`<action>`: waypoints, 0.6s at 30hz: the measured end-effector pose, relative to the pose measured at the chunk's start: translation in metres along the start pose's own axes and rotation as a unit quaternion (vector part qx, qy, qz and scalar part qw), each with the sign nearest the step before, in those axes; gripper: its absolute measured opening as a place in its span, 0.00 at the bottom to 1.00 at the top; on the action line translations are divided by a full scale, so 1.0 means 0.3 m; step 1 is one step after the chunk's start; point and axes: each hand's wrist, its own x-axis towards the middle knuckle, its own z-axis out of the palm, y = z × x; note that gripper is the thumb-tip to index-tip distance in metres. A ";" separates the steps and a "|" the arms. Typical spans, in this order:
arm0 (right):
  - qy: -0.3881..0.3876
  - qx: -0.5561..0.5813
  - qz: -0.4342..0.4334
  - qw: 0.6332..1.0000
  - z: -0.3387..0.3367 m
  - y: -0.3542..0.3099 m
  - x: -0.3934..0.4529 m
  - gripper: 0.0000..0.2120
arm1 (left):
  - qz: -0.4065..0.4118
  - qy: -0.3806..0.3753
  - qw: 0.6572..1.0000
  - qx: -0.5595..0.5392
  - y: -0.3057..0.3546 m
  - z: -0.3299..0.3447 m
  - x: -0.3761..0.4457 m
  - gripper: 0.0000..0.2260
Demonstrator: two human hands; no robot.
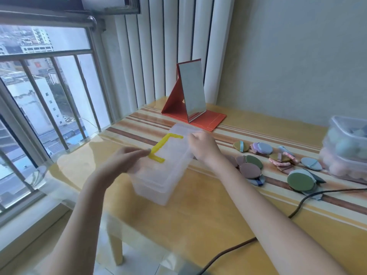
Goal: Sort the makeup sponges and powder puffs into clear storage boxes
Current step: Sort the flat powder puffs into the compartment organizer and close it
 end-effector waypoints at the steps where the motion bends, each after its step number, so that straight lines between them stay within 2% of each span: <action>1: -0.060 0.003 0.012 0.998 0.007 -0.031 0.002 0.17 | -0.001 -0.062 0.998 -0.014 -0.001 0.024 -0.006 0.16; 2: -0.132 -0.044 0.024 0.990 0.019 -0.055 0.008 0.23 | 0.006 -0.116 0.993 -0.022 -0.001 0.053 -0.013 0.17; 4: -0.242 -0.208 0.035 0.947 0.048 -0.084 0.011 0.37 | 0.039 -0.167 0.984 -0.037 0.002 0.103 -0.025 0.12; 6: -0.264 -0.274 0.027 0.924 0.050 -0.116 0.019 0.41 | 0.058 -0.158 0.985 -0.024 0.001 0.115 -0.026 0.11; 8: -0.284 -0.269 0.005 0.921 0.026 -0.129 0.041 0.41 | 0.058 -0.104 0.992 -0.052 -0.012 0.094 -0.018 0.14; 10: -0.304 -0.276 -0.022 0.911 -0.003 -0.124 0.058 0.41 | 0.087 0.003 0.991 -0.101 -0.027 0.066 -0.003 0.16; 12: -0.314 -0.278 -0.053 0.906 -0.024 -0.117 0.067 0.38 | 0.137 0.146 0.978 -0.058 -0.038 0.053 0.018 0.17; 13: -0.323 -0.263 -0.070 0.906 -0.030 -0.116 0.066 0.36 | 0.153 0.186 0.971 -0.014 -0.043 0.054 0.033 0.20; 15: -0.344 -0.226 -0.104 0.905 -0.038 -0.112 0.059 0.32 | 0.162 0.164 0.972 0.042 -0.065 0.063 0.071 0.31; 16: -0.349 -0.213 -0.111 0.906 -0.043 -0.111 0.053 0.32 | 0.150 0.131 0.980 0.024 -0.075 0.065 0.088 0.33; 18: -0.343 -0.191 -0.115 0.912 -0.049 -0.108 0.038 0.35 | 0.112 0.066 0.987 -0.091 -0.080 0.068 0.119 0.33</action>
